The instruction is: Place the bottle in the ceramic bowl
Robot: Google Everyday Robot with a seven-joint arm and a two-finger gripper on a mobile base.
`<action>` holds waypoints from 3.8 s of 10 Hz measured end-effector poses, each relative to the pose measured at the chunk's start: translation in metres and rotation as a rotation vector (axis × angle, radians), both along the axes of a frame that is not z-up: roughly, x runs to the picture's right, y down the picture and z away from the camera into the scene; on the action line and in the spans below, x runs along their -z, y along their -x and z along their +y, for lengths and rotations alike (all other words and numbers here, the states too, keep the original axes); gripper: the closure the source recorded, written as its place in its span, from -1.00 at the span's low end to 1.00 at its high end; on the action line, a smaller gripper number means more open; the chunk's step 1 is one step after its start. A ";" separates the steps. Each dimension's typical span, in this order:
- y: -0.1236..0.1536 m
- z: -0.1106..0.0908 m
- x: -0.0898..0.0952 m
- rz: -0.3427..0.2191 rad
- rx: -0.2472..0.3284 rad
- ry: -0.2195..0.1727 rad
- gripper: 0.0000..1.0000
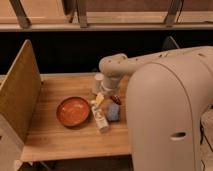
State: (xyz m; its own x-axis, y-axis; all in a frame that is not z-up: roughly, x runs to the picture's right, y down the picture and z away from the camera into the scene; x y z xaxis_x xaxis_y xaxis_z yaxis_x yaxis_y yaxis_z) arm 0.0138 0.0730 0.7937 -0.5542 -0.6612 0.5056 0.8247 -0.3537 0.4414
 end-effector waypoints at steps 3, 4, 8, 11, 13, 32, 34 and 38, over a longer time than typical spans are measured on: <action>0.000 0.000 0.000 0.000 0.001 0.000 -0.60; 0.004 0.008 -0.002 -0.013 -0.003 0.018 -0.60; 0.013 0.044 -0.014 -0.046 -0.024 0.112 -0.60; 0.015 0.064 -0.027 -0.047 -0.003 0.169 -0.60; 0.026 0.075 -0.036 -0.055 0.037 0.201 -0.60; 0.033 -0.005 -0.015 -0.045 0.113 -0.023 1.00; 0.066 -0.025 0.005 -0.105 0.184 -0.097 1.00; 0.153 -0.012 0.031 -0.282 0.367 -0.149 1.00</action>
State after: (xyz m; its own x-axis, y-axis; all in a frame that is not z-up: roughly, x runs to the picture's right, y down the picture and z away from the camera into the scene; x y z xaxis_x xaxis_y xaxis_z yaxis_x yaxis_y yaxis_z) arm -0.1388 0.0614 0.7626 -0.8661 -0.4504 0.2168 0.4893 -0.6754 0.5517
